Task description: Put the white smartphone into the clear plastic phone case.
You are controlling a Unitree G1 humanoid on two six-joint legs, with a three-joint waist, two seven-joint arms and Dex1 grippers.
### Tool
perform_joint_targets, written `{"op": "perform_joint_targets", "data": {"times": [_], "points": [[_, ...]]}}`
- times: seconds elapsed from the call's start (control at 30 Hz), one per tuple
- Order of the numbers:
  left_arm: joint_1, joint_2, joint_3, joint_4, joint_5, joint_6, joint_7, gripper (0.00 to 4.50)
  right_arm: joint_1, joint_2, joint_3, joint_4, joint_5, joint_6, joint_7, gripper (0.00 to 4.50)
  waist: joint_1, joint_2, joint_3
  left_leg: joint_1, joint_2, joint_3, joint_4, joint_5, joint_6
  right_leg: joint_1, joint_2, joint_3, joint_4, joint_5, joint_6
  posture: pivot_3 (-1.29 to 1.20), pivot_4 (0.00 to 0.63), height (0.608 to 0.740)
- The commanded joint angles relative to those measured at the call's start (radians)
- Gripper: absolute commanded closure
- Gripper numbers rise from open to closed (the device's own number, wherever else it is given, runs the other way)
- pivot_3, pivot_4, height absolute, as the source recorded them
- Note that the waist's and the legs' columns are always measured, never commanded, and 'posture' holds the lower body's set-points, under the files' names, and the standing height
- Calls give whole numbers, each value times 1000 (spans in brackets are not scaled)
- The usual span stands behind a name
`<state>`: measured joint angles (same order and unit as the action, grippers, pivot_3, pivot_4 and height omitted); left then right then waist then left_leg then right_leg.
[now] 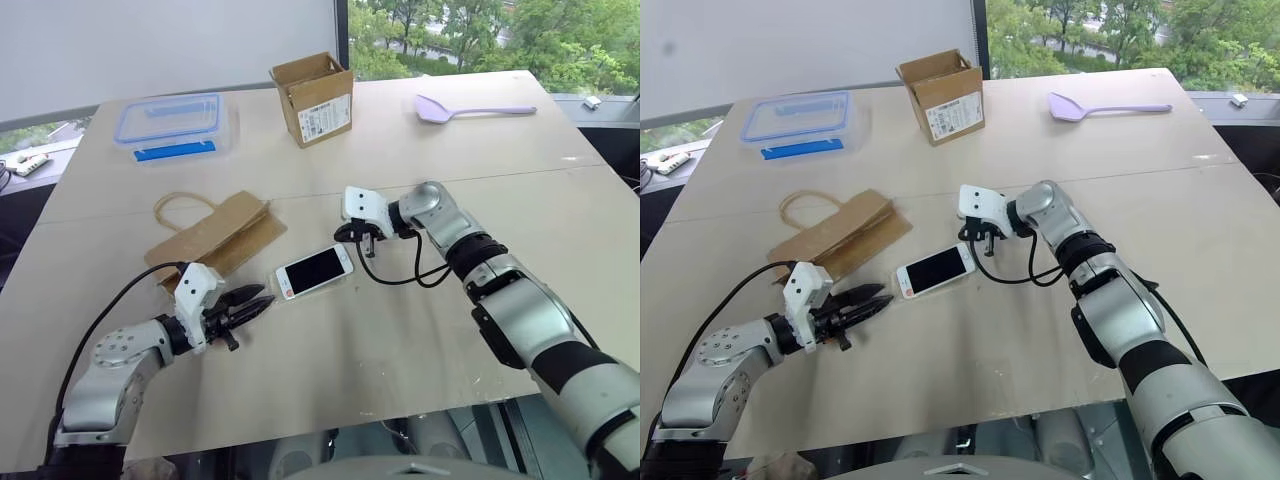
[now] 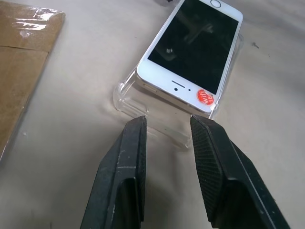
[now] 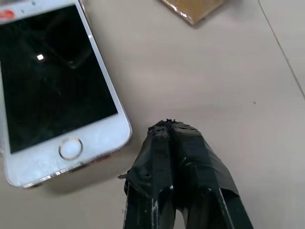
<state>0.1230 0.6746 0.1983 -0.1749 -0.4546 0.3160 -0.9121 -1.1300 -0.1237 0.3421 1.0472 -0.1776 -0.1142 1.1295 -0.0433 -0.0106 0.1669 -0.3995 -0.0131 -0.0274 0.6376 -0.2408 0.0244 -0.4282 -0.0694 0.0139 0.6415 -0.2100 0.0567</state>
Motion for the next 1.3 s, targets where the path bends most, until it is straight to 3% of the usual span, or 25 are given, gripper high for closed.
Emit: {"op": "perform_joint_targets", "data": {"times": [0.03,0.47,0.8,1.1,1.3], "points": [[10,3,20,-28,-4,-16,0,3039,-15,-1,-21,-51,31,-4,50,4500,0,0,0,0,0,0,0,0,0,0,0,0,0,0,0,0,150,740],[2,-3,14,-17,-3,-20,-2,3039,48,-46,6,-176,20,14,123,4500,1,0,0,0,0,0,0,0,0,0,0,0,0,0,0,0,150,740],[15,3,26,-6,-3,-23,-9,3039,28,-31,-59,-332,92,165,50,4500,0,0,0,0,0,0,0,0,0,0,0,0,1,0,0,0,150,740],[7,15,75,27,-30,-15,-22,3039,194,72,62,-600,90,335,30,4500,2,0,0,0,0,0,1,0,0,0,0,0,1,0,0,0,150,740],[13,17,94,36,-33,-11,-28,3039,251,91,168,-555,29,318,-13,4500,2,-1,-1,0,0,-1,3,0,0,0,0,0,2,0,0,0,150,740]]}}
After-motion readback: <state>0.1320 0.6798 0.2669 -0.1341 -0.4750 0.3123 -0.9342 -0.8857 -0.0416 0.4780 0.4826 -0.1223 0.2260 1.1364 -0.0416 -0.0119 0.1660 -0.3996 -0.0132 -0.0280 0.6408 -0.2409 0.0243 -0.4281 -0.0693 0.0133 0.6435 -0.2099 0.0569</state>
